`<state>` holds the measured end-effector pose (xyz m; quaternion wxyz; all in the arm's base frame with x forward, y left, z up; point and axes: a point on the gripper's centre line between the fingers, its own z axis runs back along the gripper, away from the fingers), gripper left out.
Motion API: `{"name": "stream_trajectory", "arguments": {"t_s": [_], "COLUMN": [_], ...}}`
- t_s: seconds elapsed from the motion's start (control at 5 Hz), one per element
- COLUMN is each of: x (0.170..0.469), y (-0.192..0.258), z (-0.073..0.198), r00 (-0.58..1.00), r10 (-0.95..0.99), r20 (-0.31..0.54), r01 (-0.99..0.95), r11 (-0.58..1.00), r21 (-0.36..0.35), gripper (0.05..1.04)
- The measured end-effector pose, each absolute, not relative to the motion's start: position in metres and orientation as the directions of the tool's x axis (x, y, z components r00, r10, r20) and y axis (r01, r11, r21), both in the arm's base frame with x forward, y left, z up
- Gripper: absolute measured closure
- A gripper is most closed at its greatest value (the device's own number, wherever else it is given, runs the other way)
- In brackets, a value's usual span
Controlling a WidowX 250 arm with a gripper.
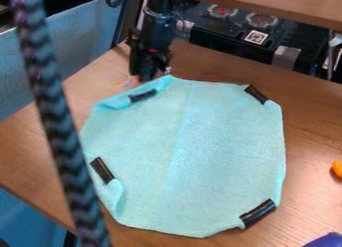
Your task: Unfold the fabric from the bottom right to the top left
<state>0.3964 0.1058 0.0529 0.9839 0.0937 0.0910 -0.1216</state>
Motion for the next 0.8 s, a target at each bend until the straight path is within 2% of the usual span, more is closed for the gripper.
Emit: {"name": "stream_trajectory", "arguments": {"t_s": [0.2, 0.4, 0.6, 0.8], "x": [0.397, 0.397, 0.392, 0.377], "y": [0.109, 0.110, 0.097, 0.072], "z": [0.063, 0.074, 0.077, 0.110], "r00": [0.960, 0.968, 0.956, 0.940], "r10": [-0.205, -0.188, -0.244, -0.339], "r20": [-0.190, -0.168, -0.161, -0.044], "r01": [0.241, 0.221, 0.264, 0.341], "r11": [0.951, 0.953, 0.957, 0.940], "r21": [0.192, 0.208, 0.122, 0.022], "gripper": [0.307, 0.089, 0.084, 0.084]}}
